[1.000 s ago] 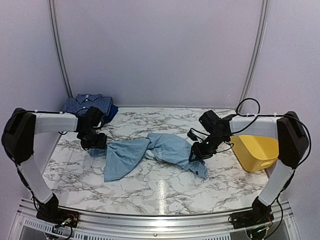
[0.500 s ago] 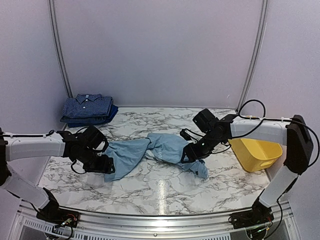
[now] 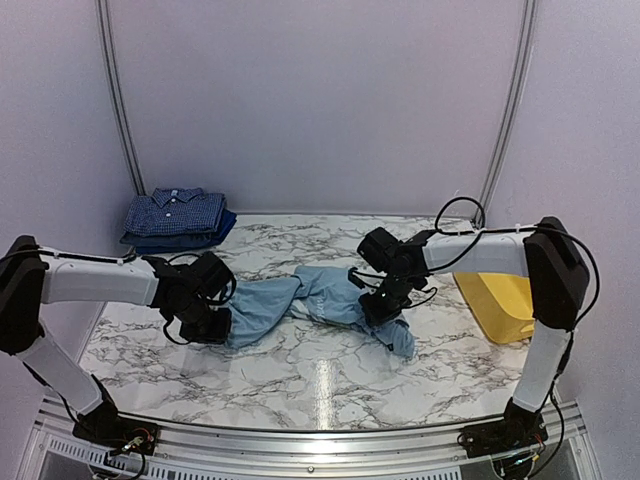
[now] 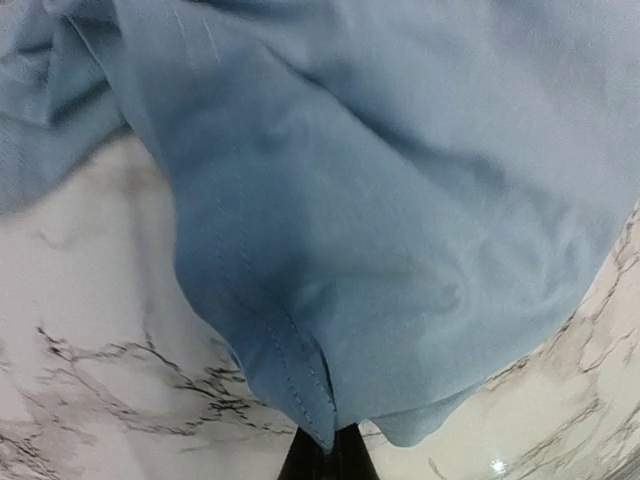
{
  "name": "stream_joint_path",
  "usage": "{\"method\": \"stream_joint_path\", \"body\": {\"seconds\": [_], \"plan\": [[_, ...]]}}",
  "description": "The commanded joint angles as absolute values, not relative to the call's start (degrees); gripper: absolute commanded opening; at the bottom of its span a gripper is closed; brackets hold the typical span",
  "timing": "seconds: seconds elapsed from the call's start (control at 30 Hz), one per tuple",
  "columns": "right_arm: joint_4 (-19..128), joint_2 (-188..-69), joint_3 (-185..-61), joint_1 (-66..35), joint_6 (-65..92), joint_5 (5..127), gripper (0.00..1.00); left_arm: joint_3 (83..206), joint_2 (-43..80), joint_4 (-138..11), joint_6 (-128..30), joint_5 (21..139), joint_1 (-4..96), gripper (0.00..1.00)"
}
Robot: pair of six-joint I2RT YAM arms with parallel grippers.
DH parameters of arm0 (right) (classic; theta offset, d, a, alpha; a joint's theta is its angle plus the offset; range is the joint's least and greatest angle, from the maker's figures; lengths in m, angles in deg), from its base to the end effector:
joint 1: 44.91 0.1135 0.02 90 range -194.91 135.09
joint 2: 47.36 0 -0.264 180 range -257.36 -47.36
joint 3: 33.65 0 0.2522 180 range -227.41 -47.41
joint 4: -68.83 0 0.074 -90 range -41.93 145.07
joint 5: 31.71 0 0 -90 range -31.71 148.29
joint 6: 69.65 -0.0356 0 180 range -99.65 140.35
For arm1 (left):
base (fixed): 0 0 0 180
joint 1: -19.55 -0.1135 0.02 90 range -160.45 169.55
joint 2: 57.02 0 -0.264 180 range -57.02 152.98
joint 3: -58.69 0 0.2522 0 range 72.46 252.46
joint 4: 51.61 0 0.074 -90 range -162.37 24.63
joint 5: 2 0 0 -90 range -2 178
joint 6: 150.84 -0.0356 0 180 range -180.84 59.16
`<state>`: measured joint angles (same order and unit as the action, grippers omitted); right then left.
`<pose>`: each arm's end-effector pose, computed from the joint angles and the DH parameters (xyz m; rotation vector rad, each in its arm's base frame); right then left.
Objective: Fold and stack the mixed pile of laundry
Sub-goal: Pick up the crumpled T-shirt from the center of the board, then flatten out the crumpled T-shirt at the center of the board.
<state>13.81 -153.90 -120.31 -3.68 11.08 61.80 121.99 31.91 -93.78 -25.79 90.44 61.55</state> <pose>0.2700 0.2395 0.1751 -0.8150 2.8031 0.2459 0.2120 -0.1888 0.1669 0.1579 2.7929 -0.2952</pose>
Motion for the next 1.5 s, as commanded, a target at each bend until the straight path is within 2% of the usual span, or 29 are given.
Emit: {"method": "stream_joint_path", "body": {"seconds": [0.0,0.13,0.47,0.6,0.7,0.83,0.87,0.97,1.07,1.17,1.33,1.4,1.47], "plan": [[9.23,-149.38,-129.29,-5.00,13.11,55.31,0.00,129.24,25.93,-95.36,-28.81,89.29,55.05,0.00],[7.30,-145.73,-137.77,-11.24,15.98,55.81,0.00,141.50,24.54,-97.71,-34.23,88.27,49.80,0.00],[5.52,-147.12,-166.48,-23.16,21.80,54.50,0.00,181.22,36.65,-99.80,-38.20,85.64,37.29,0.00],[7.28,-145.06,-168.68,-23.56,22.77,57.05,0.00,189.00,38.27,-99.85,-39.42,78.52,34.76,0.00],[8.63,-136.96,-158.49,-22.94,21.81,63.92,0.00,180.03,31.53,-99.13,-40.07,72.66,34.86,0.00],[10.21,-123.99,-134.24,-19.77,15.50,73.17,0.02,153.62,18.41,-97.96,-40.04,68.26,36.61,0.00],[9.82,-121.77,-126.12,-18.80,13.96,76.80,0.12,147.35,14.99,-97.12,-39.21,67.03,36.67,0.00],[9.34,-116.78,-113.19,-16.10,9.27,81.89,0.52,130.83,7.41,-96.77,-36.85,66.05,36.75,0.00],[12.62,-113.78,-109.83,-17.12,6.62,79.77,0.75,120.54,3.95,-96.38,-35.15,66.54,36.73,0.00],[15.37,-118.40,-111.17,-20.61,8.06,79.81,0.72,115.18,5.48,-96.38,-35.04,66.52,36.86,0.17],[12.20,-133.62,-117.74,-20.79,13.83,81.04,0.60,116.27,7.41,-97.93,-33.40,73.40,36.77,0.57],[11.58,-136.57,-119.03,-20.66,15.29,79.91,0.60,118.19,8.26,-98.57,-33.28,77.05,36.69,0.66],[12.02,-139.20,-120.45,-20.74,16.73,78.99,0.60,119.48,11.01,-98.56,-33.99,76.45,36.72,0.69]]}}
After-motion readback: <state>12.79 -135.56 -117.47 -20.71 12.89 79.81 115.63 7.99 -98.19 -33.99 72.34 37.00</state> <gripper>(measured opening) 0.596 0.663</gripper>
